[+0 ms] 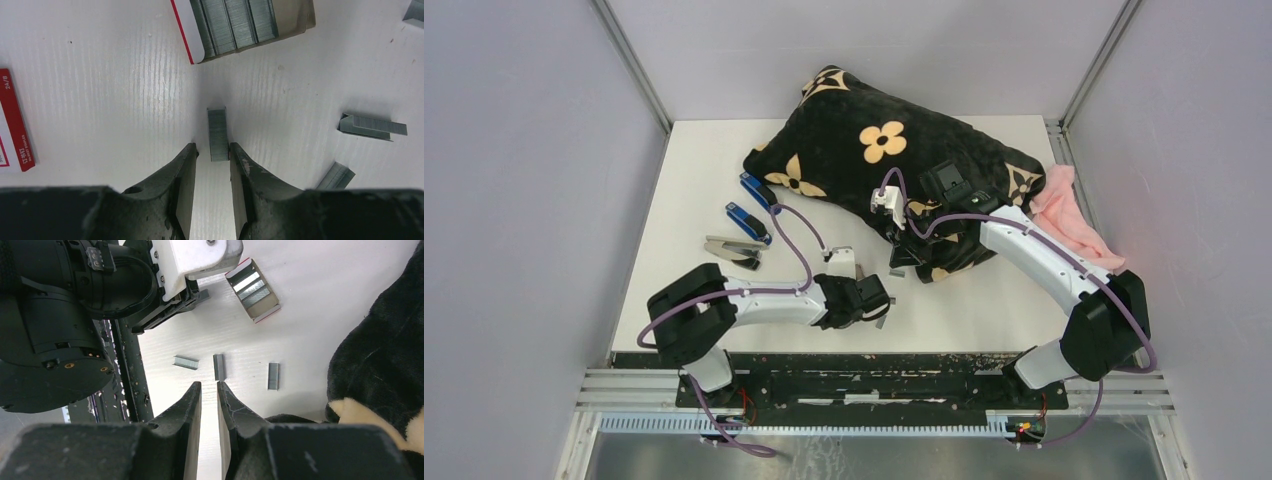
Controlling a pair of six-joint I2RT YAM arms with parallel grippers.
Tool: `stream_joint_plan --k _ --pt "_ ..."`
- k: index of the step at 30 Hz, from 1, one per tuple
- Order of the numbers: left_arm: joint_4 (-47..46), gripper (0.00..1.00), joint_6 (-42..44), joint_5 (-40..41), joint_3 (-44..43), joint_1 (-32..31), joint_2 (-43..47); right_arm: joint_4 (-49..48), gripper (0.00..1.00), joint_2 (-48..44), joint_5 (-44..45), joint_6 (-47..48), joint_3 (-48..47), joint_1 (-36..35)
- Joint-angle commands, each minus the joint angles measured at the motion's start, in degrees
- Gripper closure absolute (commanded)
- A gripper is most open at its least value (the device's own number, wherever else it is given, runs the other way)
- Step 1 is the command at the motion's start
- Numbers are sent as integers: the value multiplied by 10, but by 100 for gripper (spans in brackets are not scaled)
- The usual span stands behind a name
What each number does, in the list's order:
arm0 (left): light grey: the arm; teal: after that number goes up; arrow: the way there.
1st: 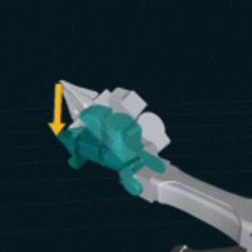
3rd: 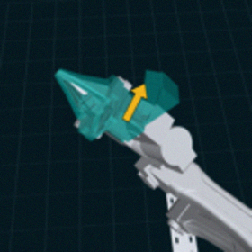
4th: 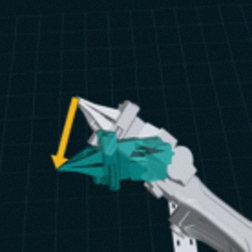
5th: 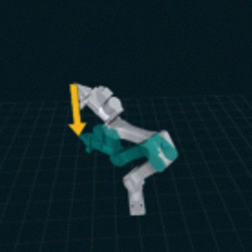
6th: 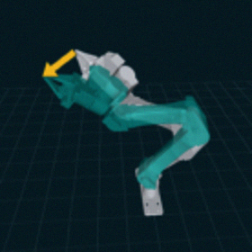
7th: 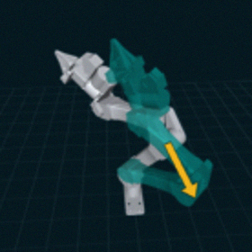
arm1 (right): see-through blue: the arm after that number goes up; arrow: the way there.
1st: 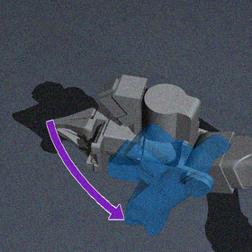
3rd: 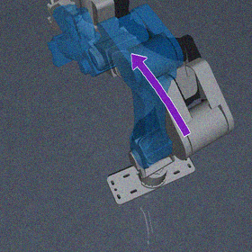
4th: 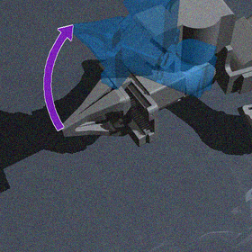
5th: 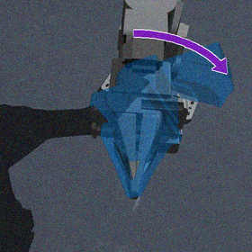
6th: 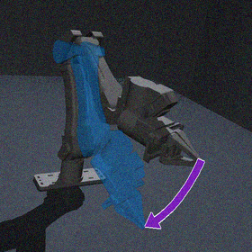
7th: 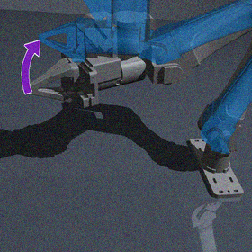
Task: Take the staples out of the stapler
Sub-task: Adjust the staple at the center of the board, then pick up the staple from the center of the board.
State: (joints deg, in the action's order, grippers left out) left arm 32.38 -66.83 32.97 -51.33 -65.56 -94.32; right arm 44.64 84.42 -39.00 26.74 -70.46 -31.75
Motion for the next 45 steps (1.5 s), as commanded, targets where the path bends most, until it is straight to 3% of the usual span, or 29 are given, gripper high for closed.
stream_joint_plan --k 1,10,17,27,30,36,42,45 --pt "-19 60 91 23 21 -2 32 -17 77 -23 -6 -2 1 2" --pt "-203 41 231 -43 156 -5 235 -15 77 -24 -7 -1 1 3" --pt "-344 18 241 -20 241 -1 349 -14 77 -24 -20 -8 -4 4" --pt "-411 15 246 -100 296 31 349 -12 77 -21 -24 -7 -2 6" --pt "-389 16 234 -107 289 40 337 -13 77 -21 -25 -8 -3 8" --pt "-224 18 207 -82 200 41 279 -13 77 -17 -25 -6 -3 8" --pt "-197 19 218 -86 161 41 211 -13 77 -14 -24 -8 -2 9" --pt "-182 25 243 -89 143 41 179 -13 77 -13 -24 -7 -2 8"
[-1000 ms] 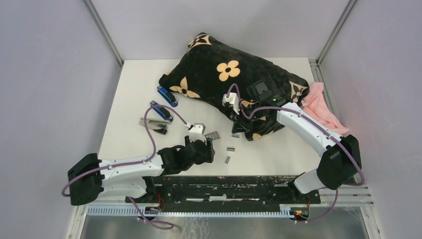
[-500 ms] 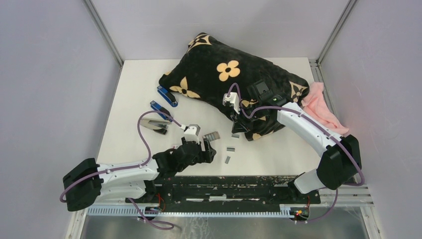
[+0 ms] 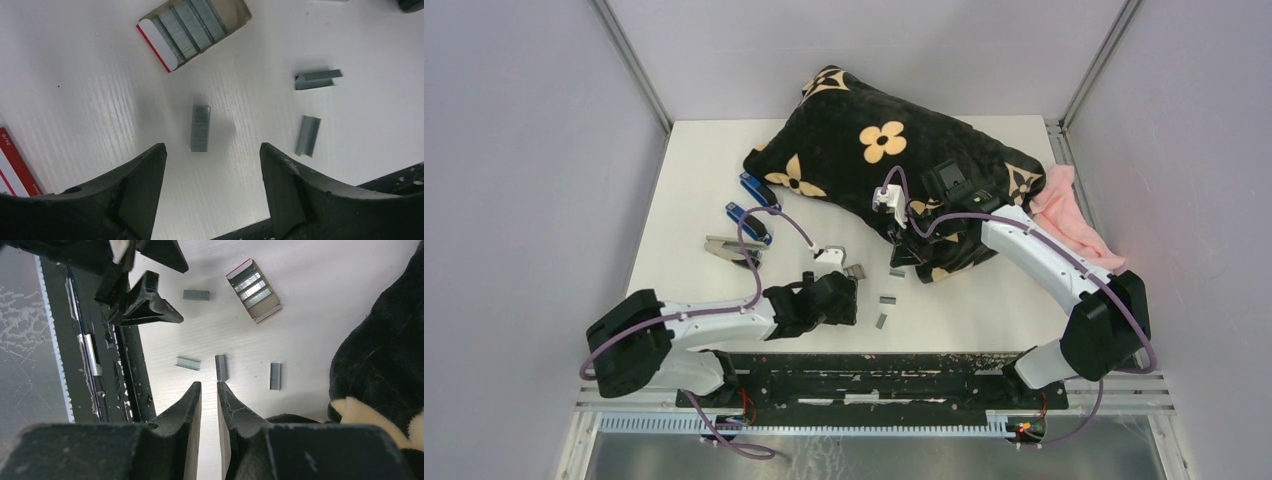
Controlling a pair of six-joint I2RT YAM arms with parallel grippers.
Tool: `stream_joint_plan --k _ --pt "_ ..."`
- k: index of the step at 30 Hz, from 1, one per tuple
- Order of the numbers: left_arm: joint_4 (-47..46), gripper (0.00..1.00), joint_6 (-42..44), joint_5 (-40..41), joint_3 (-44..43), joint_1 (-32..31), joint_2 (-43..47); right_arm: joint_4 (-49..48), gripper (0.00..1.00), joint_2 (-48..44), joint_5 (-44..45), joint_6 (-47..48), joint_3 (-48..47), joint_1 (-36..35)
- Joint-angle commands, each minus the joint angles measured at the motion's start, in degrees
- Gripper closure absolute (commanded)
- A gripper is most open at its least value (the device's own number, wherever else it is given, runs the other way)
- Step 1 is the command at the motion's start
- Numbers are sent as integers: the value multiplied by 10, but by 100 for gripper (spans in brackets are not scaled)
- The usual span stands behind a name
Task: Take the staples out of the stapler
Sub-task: Pick up the staple from the center of the board.
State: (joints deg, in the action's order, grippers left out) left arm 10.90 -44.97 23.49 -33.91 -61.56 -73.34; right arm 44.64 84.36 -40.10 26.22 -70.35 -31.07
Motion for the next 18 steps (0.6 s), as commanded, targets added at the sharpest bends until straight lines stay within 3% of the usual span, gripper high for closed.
stream_joint_plan --k 1,18 --pt "35 28 33 6 -35 1 -39 -13 77 -12 -13 -2 -4 1" --pt "46 54 83 -3 -72 4 -100 -14 77 -12 -12 -1 -3 3"
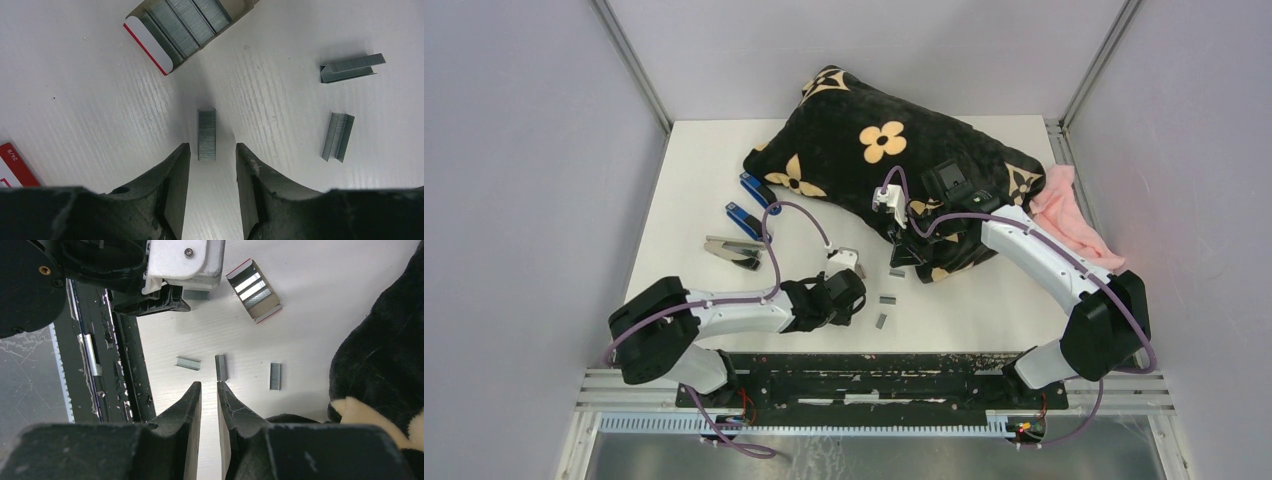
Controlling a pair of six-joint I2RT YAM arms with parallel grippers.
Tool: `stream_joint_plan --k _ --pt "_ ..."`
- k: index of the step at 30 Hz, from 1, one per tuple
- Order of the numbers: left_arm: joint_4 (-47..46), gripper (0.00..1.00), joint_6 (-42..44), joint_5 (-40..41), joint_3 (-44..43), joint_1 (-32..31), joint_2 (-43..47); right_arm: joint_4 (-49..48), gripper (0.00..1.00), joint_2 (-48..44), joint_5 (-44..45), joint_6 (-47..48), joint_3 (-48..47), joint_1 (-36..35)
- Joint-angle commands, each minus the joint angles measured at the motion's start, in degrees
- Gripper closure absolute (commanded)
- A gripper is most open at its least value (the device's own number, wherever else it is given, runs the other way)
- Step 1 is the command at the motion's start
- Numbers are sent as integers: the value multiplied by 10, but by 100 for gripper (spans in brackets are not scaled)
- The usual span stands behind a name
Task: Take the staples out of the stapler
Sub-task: Pick up the staple from the center of the board.
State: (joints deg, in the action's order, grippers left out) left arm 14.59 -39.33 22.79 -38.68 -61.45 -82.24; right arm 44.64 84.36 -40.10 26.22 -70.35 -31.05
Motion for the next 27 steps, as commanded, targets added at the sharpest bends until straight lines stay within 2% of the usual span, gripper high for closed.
stream_joint_plan --k 1,27 --pt "11 55 26 7 -25 3 -14 -13 77 -12 -12 -1 -3 3" --pt "0 69 38 -2 -30 8 -43 -13 77 -13 -13 -2 -3 3"
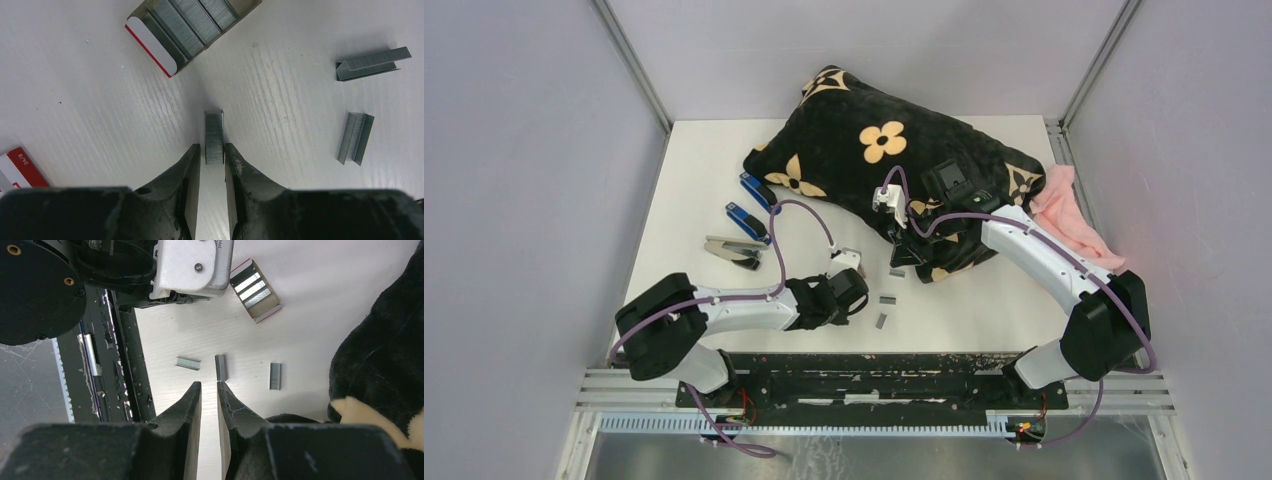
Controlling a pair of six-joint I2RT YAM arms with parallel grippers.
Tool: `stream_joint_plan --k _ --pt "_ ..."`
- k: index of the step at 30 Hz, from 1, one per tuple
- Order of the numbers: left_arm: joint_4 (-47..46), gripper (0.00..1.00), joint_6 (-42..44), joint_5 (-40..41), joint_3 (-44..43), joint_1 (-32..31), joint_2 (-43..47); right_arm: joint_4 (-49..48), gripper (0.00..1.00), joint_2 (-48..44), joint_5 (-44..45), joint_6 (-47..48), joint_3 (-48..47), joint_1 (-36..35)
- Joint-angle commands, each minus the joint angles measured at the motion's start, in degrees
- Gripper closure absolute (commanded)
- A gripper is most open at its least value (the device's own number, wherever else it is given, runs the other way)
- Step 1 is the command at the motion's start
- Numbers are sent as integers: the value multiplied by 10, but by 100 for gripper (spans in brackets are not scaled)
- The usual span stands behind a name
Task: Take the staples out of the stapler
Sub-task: Pick up the staple from the center of the board.
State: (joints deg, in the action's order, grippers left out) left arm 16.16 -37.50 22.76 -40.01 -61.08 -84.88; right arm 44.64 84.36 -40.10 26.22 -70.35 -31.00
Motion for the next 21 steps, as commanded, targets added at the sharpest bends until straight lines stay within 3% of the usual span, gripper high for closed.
stream_joint_plan --k 1,11,21 --pt "-14 70 20 -3 -17 4 -16 -13 77 -12 -13 -1 -2 2" --pt "-30 79 13 -16 -8 5 20 -16 77 -7 -21 -6 0 2" --pt "-160 83 -9 -102 66 22 115 -19 77 -6 -42 -19 -1 3"
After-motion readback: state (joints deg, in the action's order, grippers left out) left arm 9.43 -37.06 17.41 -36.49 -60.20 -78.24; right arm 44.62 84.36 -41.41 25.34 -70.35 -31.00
